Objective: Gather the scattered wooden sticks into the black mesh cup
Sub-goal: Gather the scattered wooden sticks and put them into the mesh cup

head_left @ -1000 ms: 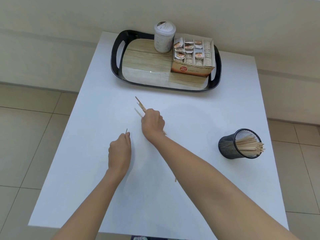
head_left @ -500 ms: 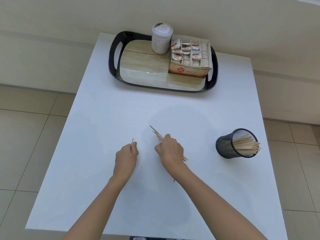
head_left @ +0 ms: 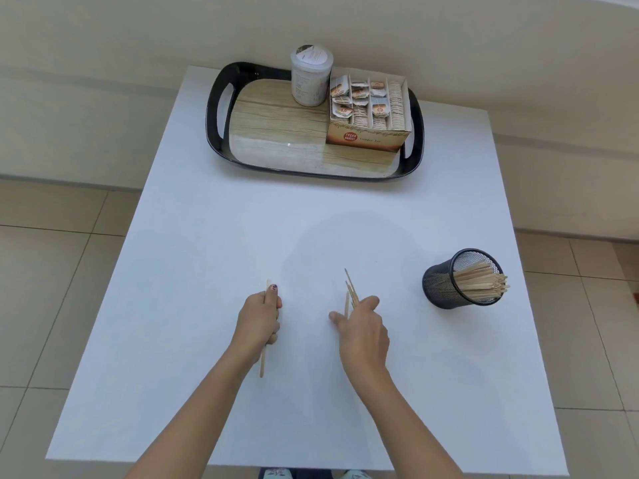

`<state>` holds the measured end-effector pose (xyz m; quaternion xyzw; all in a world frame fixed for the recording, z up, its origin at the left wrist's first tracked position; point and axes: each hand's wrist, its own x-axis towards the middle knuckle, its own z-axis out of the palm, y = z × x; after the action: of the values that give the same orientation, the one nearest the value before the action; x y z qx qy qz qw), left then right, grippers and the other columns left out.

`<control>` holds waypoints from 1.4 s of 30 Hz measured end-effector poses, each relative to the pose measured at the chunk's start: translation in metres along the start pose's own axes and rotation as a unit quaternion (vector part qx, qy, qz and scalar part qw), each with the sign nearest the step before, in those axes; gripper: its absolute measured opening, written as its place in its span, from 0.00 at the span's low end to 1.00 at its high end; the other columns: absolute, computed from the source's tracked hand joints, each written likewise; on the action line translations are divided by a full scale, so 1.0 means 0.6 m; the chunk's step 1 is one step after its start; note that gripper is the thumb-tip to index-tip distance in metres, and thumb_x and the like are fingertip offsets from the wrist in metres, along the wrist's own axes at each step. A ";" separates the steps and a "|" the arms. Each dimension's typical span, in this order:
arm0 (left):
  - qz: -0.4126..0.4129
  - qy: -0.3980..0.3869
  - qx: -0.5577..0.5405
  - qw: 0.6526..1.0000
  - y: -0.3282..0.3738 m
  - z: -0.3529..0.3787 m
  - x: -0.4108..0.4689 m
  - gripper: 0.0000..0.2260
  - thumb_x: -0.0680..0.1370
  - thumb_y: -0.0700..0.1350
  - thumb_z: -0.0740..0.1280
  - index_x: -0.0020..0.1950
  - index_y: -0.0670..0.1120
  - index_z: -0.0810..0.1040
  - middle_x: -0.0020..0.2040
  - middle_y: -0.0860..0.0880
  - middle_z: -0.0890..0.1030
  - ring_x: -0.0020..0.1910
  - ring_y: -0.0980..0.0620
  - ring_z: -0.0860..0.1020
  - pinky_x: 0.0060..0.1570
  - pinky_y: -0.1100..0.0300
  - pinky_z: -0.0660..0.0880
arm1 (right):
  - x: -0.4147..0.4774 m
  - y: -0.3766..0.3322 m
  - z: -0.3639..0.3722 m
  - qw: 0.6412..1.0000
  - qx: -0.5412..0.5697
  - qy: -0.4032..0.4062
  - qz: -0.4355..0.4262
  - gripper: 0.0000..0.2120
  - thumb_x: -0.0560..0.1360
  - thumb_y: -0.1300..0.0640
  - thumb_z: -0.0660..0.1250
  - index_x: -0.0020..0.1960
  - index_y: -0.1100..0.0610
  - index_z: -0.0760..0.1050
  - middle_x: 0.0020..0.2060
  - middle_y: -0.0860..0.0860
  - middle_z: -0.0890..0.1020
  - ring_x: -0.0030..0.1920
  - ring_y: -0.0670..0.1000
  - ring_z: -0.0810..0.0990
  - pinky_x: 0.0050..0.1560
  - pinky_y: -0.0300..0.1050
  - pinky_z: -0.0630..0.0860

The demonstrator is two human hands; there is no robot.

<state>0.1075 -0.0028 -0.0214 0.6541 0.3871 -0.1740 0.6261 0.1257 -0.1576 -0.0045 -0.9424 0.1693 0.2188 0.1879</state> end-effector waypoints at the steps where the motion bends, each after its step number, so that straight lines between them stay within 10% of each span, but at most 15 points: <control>1: -0.001 -0.001 -0.003 1.000 0.001 0.002 -0.002 0.17 0.84 0.50 0.54 0.36 0.45 0.65 0.28 0.52 0.59 0.19 0.56 0.57 0.20 0.65 0.55 | -0.002 0.000 0.005 1.000 -0.023 0.012 -0.008 0.15 0.79 0.49 0.63 0.53 0.59 0.63 0.45 0.53 0.81 0.43 0.56 0.80 0.37 0.44 0.68; 13: -0.019 -0.066 -0.074 0.995 0.024 0.034 -0.024 0.15 0.84 0.51 0.55 0.42 0.44 0.70 0.25 0.55 0.61 0.20 0.56 0.57 0.20 0.66 0.57 | 0.001 -0.010 0.000 0.998 0.047 -0.048 -0.019 0.06 0.77 0.58 0.58 0.47 0.61 0.70 0.38 0.53 0.76 0.37 0.54 0.72 0.36 0.44 0.66; 20: 0.011 -0.134 -0.047 0.990 0.052 0.084 -0.048 0.13 0.84 0.45 0.53 0.54 0.42 0.75 0.47 0.46 0.74 0.36 0.51 0.71 0.34 0.61 0.70 | -0.008 -0.014 -0.019 0.943 0.284 -0.166 -0.051 0.08 0.79 0.58 0.52 0.53 0.62 0.65 0.44 0.54 0.76 0.39 0.50 0.76 0.39 0.42 0.72; 24: 0.042 -0.112 -0.041 0.992 0.059 0.113 -0.061 0.13 0.83 0.41 0.51 0.52 0.42 0.76 0.52 0.40 0.83 0.50 0.41 0.81 0.45 0.56 0.73 | -0.010 -0.015 -0.021 0.939 0.301 -0.142 -0.084 0.05 0.80 0.58 0.51 0.45 0.53 0.61 0.41 0.50 0.72 0.35 0.44 0.70 0.30 0.36 0.63; 31: 0.110 -0.107 -0.113 0.982 0.078 0.150 -0.080 0.10 0.84 0.46 0.53 0.59 0.53 0.73 0.57 0.56 0.82 0.58 0.54 0.79 0.62 0.52 0.74 | -0.009 -0.008 -0.032 0.906 0.385 -0.119 -0.131 0.24 0.84 0.50 0.50 0.32 0.35 0.69 0.33 0.40 0.80 0.33 0.33 0.77 0.27 0.25 0.68; 37: 0.228 -0.186 -0.101 0.950 0.092 0.155 -0.097 0.13 0.84 0.45 0.56 0.69 0.51 0.64 0.62 0.55 0.78 0.58 0.66 0.76 0.54 0.72 0.70 | 0.017 0.008 -0.034 0.886 0.397 0.077 -0.226 0.06 0.82 0.52 0.55 0.47 0.44 0.66 0.45 0.46 0.80 0.45 0.46 0.80 0.37 0.28 0.73; 42: 0.287 -0.221 -0.045 0.931 0.081 0.164 -0.094 0.19 0.78 0.32 0.58 0.66 0.47 0.70 0.56 0.58 0.76 0.60 0.65 0.72 0.55 0.77 0.66 | 0.045 0.035 -0.013 0.904 0.344 0.112 -0.228 0.20 0.78 0.37 0.50 0.41 0.52 0.67 0.38 0.44 0.71 0.40 0.43 0.73 0.37 0.29 0.72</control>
<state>0.1322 -0.1085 0.0367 0.6534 0.0423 -0.1097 0.7478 0.1432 -0.1858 -0.0166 -0.8503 0.0347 -0.0092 0.5250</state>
